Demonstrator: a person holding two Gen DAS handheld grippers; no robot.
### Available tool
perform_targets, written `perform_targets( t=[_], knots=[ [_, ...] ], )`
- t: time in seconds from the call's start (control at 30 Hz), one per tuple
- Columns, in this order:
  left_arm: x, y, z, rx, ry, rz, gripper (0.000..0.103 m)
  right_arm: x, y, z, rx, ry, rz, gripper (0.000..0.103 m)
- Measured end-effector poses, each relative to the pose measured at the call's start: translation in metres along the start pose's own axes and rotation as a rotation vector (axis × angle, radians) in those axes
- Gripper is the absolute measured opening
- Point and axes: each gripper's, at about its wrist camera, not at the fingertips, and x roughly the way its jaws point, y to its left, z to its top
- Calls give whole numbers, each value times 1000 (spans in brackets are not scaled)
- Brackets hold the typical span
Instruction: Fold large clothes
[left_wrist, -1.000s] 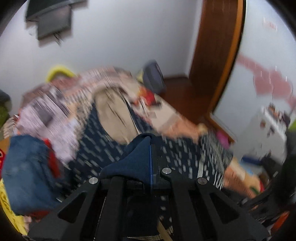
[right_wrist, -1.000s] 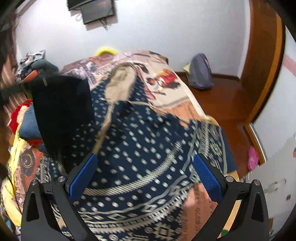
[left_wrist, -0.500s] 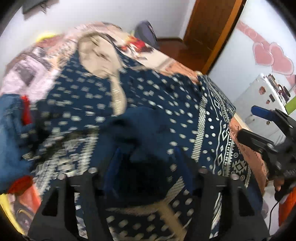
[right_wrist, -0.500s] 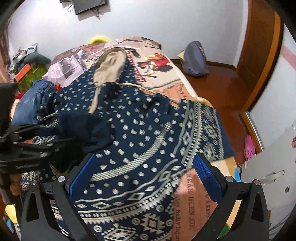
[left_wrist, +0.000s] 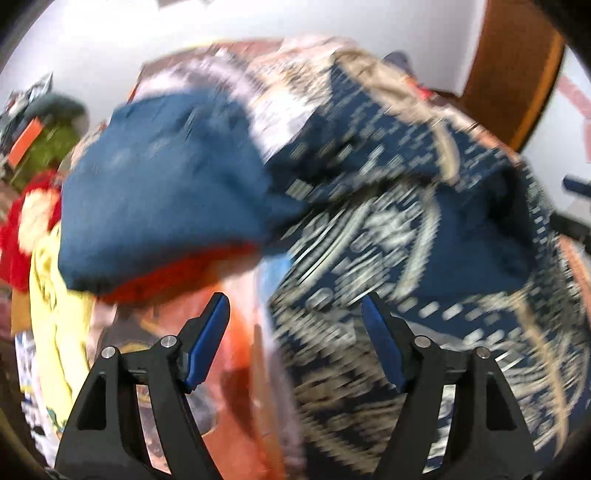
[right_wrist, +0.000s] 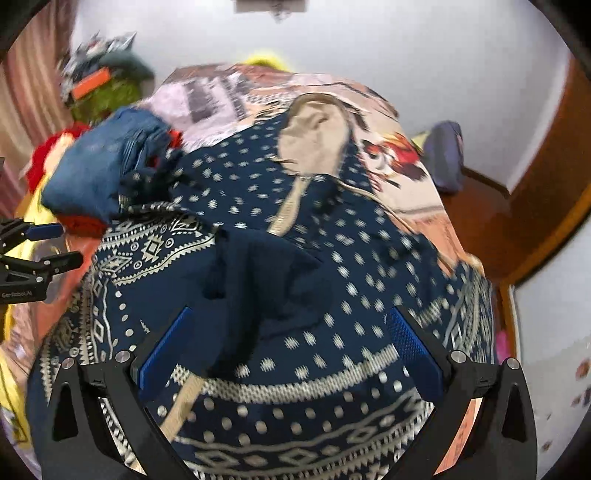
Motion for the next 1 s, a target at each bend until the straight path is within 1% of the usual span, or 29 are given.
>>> perform_targets(
  t=[0.1,0.2,0.27,0.33,0.43,0.53,0.6,0.67,0.7,0.8,0.83,0.87,0.9,0.93,1.0],
  knots=[
    [18,13,-14,-18,42,7,73,29,15,8,-98,65,-66,103],
    [39,20,-19,-40,76,-7,73,57,20,9,-162,128,-138,101],
    [47,22,-17,-54,70,-10,73,71,18,11,-182,155,-183,101],
    [51,24,-11,-76,40,-8,73,77,15,18,-184,148,-220,101],
    [61,27,-1,-105,28,-10,74,79,5,34,-138,115,-243,101],
    [67,30,4,-131,11,-10,74,74,-9,49,-79,64,-315,101],
    [69,32,2,-143,3,-16,77,65,-32,52,0,37,-362,101],
    [70,38,-1,-162,-2,-14,84,57,-55,49,74,32,-379,101],
    [72,43,-3,-177,1,-20,85,53,-66,46,109,36,-387,101],
    [76,49,-5,-235,18,-55,85,46,-106,19,210,83,-394,101],
    [78,51,-4,-248,21,-61,85,45,-115,9,233,105,-376,99],
    [78,53,-5,-264,24,-65,85,45,-121,0,251,124,-350,94],
    [78,55,-5,-266,21,-62,85,45,-126,-8,268,141,-316,90],
    [76,54,-6,-262,17,-53,85,43,-133,-21,299,161,-252,88],
    [72,47,-5,-225,-2,-20,80,39,-136,-35,349,174,-157,88]
  ],
)
